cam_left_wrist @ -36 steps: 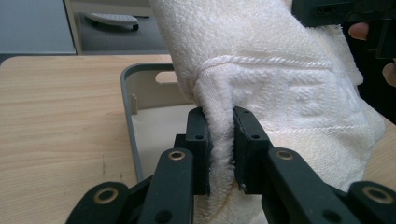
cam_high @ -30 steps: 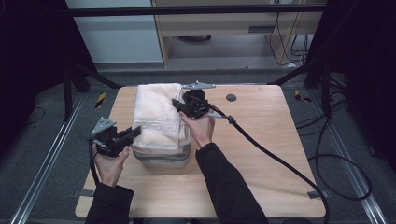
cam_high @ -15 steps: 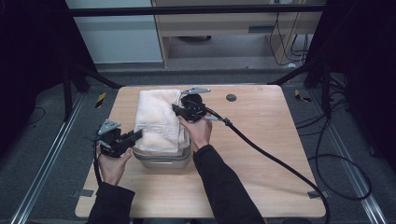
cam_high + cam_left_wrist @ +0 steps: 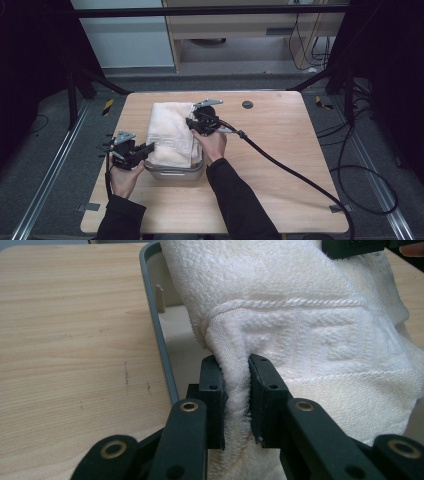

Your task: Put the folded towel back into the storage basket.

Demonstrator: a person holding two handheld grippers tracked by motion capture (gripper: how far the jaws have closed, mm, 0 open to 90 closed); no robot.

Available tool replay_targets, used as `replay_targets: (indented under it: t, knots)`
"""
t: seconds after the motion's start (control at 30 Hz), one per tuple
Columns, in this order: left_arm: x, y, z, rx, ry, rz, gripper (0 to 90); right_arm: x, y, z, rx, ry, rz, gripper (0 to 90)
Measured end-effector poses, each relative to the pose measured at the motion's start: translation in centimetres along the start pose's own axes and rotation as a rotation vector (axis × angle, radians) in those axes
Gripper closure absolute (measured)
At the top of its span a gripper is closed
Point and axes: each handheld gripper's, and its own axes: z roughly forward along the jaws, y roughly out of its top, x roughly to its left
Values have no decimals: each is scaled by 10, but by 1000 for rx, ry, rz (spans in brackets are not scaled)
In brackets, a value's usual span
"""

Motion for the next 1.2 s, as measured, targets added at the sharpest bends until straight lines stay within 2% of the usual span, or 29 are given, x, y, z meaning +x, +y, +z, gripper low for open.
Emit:
replay_targets:
  t: [0.5,0.7,0.9,1.07,1.13,1.2]
  knots:
    - [-2,-10,16,67,25,23,771,-6,-19,13,47,-14,1,642]
    - [-3,-11,21,91,44,37,755,-7,-25,17,69,-24,-20,627]
    - [-3,-12,21,91,45,27,716,-7,-26,19,75,-31,-43,606]
    - [-6,-9,19,84,64,42,645,-7,-27,19,87,-41,-69,589]
    - [-6,-8,16,64,59,34,625,-8,-28,20,103,-43,-75,586]
    - [-6,-6,11,36,44,23,615,-7,-29,18,87,-47,-99,574]
